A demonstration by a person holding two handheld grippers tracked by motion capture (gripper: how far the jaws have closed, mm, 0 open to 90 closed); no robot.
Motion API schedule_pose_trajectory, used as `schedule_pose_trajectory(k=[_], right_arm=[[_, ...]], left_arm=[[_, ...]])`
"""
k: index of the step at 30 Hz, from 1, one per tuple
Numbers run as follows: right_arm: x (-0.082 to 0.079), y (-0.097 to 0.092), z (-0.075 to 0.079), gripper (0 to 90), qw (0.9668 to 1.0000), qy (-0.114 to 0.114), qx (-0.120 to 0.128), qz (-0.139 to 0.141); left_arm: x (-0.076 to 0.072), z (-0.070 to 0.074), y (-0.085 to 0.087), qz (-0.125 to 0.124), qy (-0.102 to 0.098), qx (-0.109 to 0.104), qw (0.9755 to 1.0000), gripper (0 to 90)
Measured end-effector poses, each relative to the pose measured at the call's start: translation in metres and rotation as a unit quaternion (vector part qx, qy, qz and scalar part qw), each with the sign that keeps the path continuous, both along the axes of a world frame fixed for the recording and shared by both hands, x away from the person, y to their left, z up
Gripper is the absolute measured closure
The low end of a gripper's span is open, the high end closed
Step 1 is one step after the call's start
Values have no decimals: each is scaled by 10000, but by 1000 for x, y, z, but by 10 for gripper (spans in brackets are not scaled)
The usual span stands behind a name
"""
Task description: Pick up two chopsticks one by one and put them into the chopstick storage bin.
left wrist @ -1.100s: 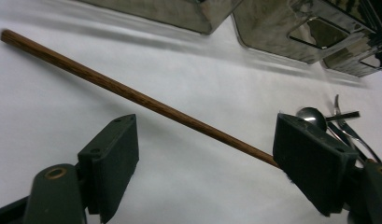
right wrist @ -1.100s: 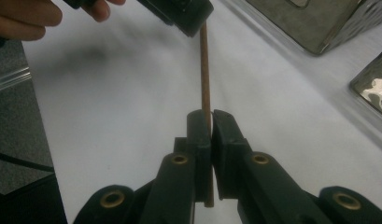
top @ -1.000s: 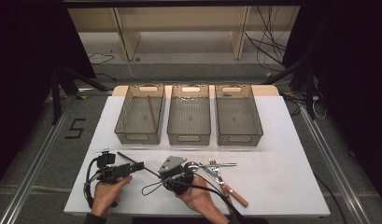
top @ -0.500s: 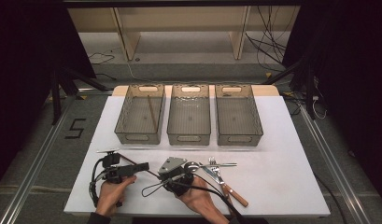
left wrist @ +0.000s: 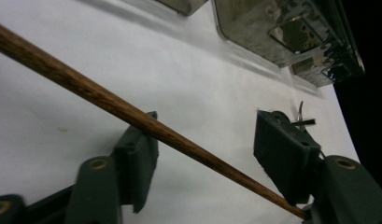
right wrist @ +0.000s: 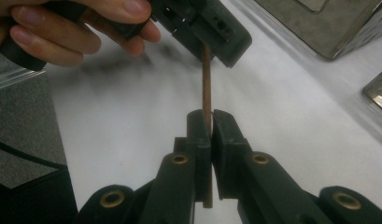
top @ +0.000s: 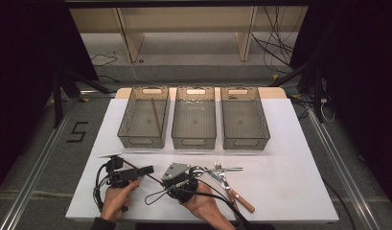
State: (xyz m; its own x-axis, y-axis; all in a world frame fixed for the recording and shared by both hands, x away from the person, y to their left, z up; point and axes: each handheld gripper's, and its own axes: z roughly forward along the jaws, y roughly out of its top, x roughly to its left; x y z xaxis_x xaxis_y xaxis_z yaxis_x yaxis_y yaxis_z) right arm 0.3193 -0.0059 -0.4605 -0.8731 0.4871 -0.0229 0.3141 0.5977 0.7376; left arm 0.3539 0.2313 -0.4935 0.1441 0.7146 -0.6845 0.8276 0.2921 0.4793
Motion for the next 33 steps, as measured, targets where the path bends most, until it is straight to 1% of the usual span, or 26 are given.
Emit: schedule_pose_trajectory(k=[2, 4, 6, 11, 14, 17, 18, 19, 20, 21, 24, 27, 30, 33], right_arm=[[0, 0, 0, 867, 10000, 8, 16, 19], [0, -2, 0, 867, 10000, -6, 48, 34], [0, -3, 1, 867, 9999, -18, 102, 15], [0, -7, 1, 866, 9998, -5, 216, -8], [1, -9, 1, 865, 9996, 7, 275, 2], [1, -9, 0, 860, 9995, 14, 325, 24], [1, -9, -1, 857, 9995, 21, 327, 21], [1, -9, -1, 870, 9995, 14, 312, 31], [1, -9, -1, 852, 9994, 18, 343, 24], [1, -10, -1, 808, 9993, 31, 363, 17], [2, -14, 3, 775, 9993, 33, 378, 7], [3, -21, 9, 706, 9988, 30, 483, -6], [5, -28, 13, 644, 9987, 11, 513, -59], [5, -36, 16, 584, 9984, 0, 559, -90]], left_arm=[[-1, 2, 1, 28, -83, -25, 10000, 474], [-2, 4, 3, 39, -133, -147, 9998, 516], [-3, 7, 4, 26, -214, -174, 9996, 558], [-4, 14, 6, -3, -379, -398, 9985, 673], [-5, 17, 8, -52, -463, -682, 9966, 720], [-6, 20, 9, -117, -553, -1041, 9930, 778], [-6, 21, 9, -130, -571, -1048, 9928, 796], [-7, 24, 8, -124, -651, -888, 9938, 838], [-7, 25, 8, -153, -654, -974, 9930, 841], [-7, 26, 8, -216, -654, -1006, 9925, 843], [-8, 31, 8, -226, -759, -897, 9928, 844], [-7, 36, 9, -241, -847, -822, 9927, 845], [-6, 39, 11, -248, -886, -733, 9931, 845], [-5, 43, 13, -272, -953, -668, 9928, 845]])
